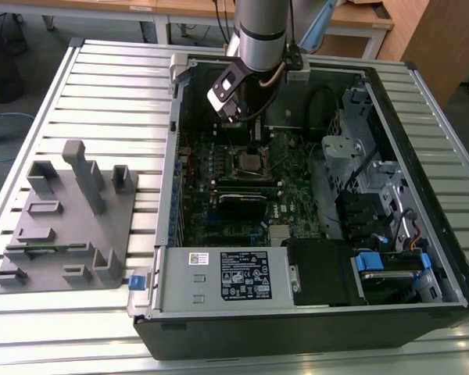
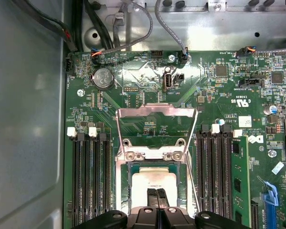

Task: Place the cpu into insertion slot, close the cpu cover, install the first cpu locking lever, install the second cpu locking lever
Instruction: 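Close the cpu cover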

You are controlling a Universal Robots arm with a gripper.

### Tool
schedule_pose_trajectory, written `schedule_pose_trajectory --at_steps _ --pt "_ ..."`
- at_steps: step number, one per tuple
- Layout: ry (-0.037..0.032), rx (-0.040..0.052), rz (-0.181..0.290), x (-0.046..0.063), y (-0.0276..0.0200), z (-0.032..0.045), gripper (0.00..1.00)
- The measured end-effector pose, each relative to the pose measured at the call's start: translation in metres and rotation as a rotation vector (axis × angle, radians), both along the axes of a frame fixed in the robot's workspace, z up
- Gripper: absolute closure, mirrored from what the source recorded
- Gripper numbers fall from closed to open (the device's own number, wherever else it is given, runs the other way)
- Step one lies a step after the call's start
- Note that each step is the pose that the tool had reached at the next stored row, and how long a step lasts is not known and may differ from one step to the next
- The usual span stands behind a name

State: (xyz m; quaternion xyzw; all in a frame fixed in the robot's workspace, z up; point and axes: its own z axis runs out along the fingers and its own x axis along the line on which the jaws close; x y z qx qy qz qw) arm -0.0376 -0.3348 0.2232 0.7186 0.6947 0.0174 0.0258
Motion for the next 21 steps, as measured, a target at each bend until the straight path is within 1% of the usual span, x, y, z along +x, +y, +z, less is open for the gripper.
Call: schedule_pose_trajectory --at_steps 6,12,21 --pt "-0.0001 0.0000 0.000 0.000 0.0000 0.0039 0.89" --pt "-0.0001 -0.0001 0.000 0.000 0.0000 0.0119 0.89" --pt "0.0002 -0.0006 0.000 0.000 -0.0001 0.0132 0.89"
